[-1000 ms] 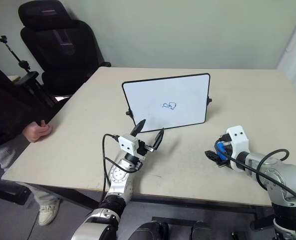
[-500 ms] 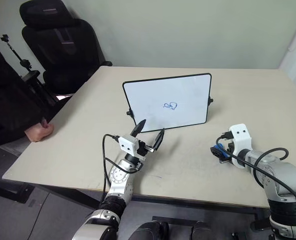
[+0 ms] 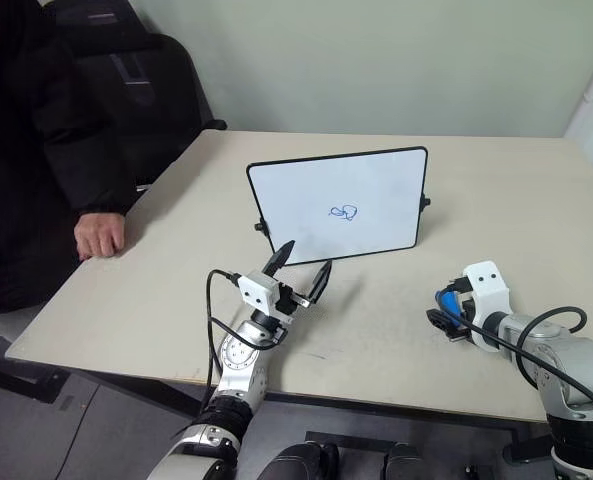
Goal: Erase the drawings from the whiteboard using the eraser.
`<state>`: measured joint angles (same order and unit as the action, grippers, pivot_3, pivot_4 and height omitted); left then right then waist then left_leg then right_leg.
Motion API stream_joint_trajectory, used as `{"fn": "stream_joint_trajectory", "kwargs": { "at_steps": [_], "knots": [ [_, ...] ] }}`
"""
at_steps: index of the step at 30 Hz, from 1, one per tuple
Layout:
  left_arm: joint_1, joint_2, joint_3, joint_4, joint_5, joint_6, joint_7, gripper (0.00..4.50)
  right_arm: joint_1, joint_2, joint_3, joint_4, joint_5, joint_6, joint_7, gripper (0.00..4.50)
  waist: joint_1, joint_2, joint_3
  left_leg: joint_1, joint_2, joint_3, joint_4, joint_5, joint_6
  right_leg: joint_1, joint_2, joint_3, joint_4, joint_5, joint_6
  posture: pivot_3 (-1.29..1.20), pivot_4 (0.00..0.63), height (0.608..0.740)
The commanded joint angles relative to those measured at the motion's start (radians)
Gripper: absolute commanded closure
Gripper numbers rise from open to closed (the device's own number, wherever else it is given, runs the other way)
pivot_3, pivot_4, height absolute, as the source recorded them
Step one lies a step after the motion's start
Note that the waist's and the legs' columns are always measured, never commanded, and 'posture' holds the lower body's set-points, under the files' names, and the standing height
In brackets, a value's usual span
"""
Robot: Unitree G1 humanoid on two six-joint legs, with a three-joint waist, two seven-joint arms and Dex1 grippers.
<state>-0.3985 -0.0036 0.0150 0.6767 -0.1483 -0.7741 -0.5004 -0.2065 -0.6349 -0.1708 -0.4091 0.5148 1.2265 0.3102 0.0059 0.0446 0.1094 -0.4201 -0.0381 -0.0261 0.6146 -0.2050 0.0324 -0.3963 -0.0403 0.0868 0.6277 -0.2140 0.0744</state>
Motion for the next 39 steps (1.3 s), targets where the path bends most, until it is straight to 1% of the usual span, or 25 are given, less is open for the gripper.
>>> {"fn": "stream_joint_trajectory", "kwargs": {
  "at_steps": [1, 2, 7, 18, 21, 28, 31, 36, 39],
  "knots": [
    [0.044, -0.003, -0.006, 0.016, -0.003, 0.006, 0.000, 0.00, -0.009, -0.005, 0.004, -0.028, -0.006, -0.002, 0.008, 0.41, 0.000, 0.000, 0.000, 0.000, 0.000, 0.000, 0.000, 0.000, 0.000, 0.000, 0.000, 0.000, 0.000, 0.000, 0.000, 0.00, 0.150, 0.740],
    [0.050, -0.003, -0.007, 0.008, -0.003, 0.007, 0.000, 0.00, -0.008, -0.008, 0.009, -0.030, -0.008, -0.003, 0.011, 0.63, 0.000, 0.000, 0.000, 0.000, 0.000, 0.000, 0.000, 0.000, 0.000, 0.000, 0.000, 0.000, 0.000, 0.000, 0.000, 0.00, 0.150, 0.740],
    [0.086, -0.004, -0.018, -0.041, -0.001, 0.017, 0.005, 0.00, -0.012, -0.015, 0.026, -0.040, 0.001, -0.003, 0.035, 2.31, -0.002, 0.000, 0.000, 0.000, 0.000, 0.000, 0.000, 0.000, 0.000, 0.000, 0.000, 0.000, 0.000, -0.002, 0.000, 0.00, 0.150, 0.740],
    [0.121, 0.014, -0.014, -0.078, -0.017, 0.026, -0.005, 0.00, -0.015, -0.025, 0.027, -0.067, 0.000, -0.004, 0.053, 2.31, 0.000, 0.000, 0.000, 0.000, 0.000, 0.000, 0.000, 0.001, -0.001, 0.000, 0.000, 0.000, 0.001, -0.009, 0.002, 0.00, 0.150, 0.740],
    [0.135, 0.016, -0.016, -0.089, -0.021, 0.024, -0.010, 0.00, -0.014, -0.023, 0.022, -0.075, 0.004, -0.003, 0.060, 2.87, -0.001, 0.000, 0.000, 0.001, 0.000, 0.000, 0.000, 0.001, -0.001, 0.000, 0.000, 0.000, 0.001, -0.010, 0.002, 0.00, 0.150, 0.740],
    [0.157, 0.027, -0.001, -0.035, -0.041, -0.027, -0.041, 0.00, -0.007, -0.030, 0.031, -0.052, -0.020, -0.035, 0.066, 2.87, -0.004, 0.005, -0.003, 0.003, 0.000, 0.000, 0.000, 0.001, -0.001, 0.001, 0.000, 0.000, 0.003, -0.012, 0.000, 0.00, 0.150, 0.740],
    [0.133, 0.030, 0.012, 0.025, -0.047, -0.048, -0.050, 0.00, -0.017, -0.019, 0.020, -0.061, -0.010, -0.053, 0.070, 3.44, -0.005, 0.007, -0.004, 0.005, 0.000, 0.000, 0.000, 0.001, -0.001, 0.003, 0.000, 0.000, 0.005, -0.013, -0.001, 0.00, 0.150, 0.740],
    [0.090, 0.034, 0.037, 0.131, -0.056, -0.088, -0.071, 0.00, -0.025, -0.022, 0.029, -0.063, -0.026, -0.116, 0.076, 3.44, -0.009, 0.008, -0.005, 0.017, 0.001, 0.000, -0.005, -0.002, -0.004, 0.012, 0.000, 0.000, 0.007, -0.014, -0.003, 0.00, 0.150, 0.740],
    [0.076, 0.033, 0.052, 0.175, -0.058, -0.111, -0.082, 0.00, -0.025, -0.021, 0.029, -0.062, -0.026, -0.130, 0.079, 3.44, -0.015, 0.009, -0.005, 0.019, 0.001, 0.000, -0.005, -0.007, -0.005, 0.016, 0.000, 0.000, 0.007, -0.015, -0.004, 0.00, 0.150, 0.740]
  ]
}}
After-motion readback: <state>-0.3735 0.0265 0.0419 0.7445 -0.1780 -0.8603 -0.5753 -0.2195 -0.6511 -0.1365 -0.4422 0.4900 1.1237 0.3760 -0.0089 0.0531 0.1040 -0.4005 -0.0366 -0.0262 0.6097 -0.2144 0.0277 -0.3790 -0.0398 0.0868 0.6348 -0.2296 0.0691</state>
